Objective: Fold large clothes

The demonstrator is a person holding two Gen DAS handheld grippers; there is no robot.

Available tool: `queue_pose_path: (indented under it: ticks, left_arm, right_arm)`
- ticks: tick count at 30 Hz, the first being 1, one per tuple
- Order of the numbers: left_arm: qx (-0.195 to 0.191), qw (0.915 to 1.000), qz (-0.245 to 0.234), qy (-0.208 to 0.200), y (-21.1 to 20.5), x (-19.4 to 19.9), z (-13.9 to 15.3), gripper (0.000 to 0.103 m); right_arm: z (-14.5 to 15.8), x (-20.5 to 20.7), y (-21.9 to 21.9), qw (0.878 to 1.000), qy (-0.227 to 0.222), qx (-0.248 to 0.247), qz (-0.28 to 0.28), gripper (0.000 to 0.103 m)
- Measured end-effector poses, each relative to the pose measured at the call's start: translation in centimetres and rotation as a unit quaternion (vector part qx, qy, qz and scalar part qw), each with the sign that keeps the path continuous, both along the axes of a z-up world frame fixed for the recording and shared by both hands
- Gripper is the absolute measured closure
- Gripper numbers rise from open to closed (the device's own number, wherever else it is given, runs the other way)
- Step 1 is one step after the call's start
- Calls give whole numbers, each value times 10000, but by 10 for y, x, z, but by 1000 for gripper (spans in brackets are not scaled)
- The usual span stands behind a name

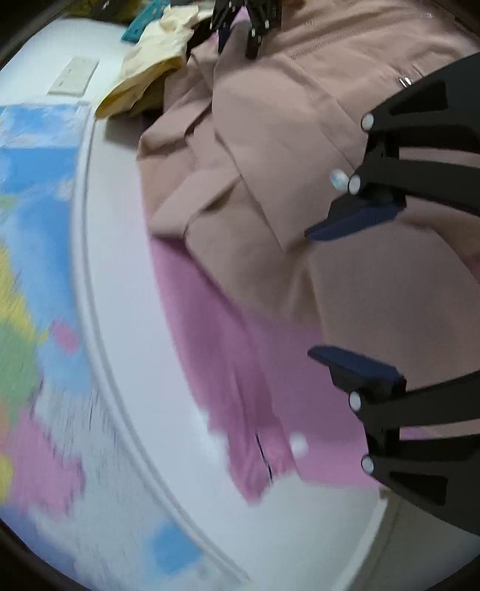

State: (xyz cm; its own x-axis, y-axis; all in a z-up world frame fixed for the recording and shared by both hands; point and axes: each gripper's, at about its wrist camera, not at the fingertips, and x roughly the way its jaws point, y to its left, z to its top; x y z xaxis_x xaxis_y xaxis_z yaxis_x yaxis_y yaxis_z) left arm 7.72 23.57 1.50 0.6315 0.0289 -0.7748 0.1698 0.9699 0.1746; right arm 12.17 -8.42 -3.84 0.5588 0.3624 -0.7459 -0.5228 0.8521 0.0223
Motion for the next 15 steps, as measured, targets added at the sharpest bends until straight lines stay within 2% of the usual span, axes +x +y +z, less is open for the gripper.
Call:
queue_pose_path:
  ticks: [3, 5, 8, 15]
  left_arm:
    - [-94, 9995, 282, -115, 25, -31, 3, 40]
    - [143, 9983, 566, -94, 42, -51, -2, 39]
    - [87, 9953, 964, -24, 68, -78, -8, 39]
    - [-77, 9882, 1527, -104, 109, -144, -8, 33]
  right_arm:
    - [16, -12, 6, 9994, -138, 284, 140, 37]
    - [28, -20, 16, 9980, -209, 467, 384, 36]
    - [39, -33, 41, 9955, -347, 502, 725, 29]
    - [37, -59, 95, 9845, -32, 656, 1629, 29]
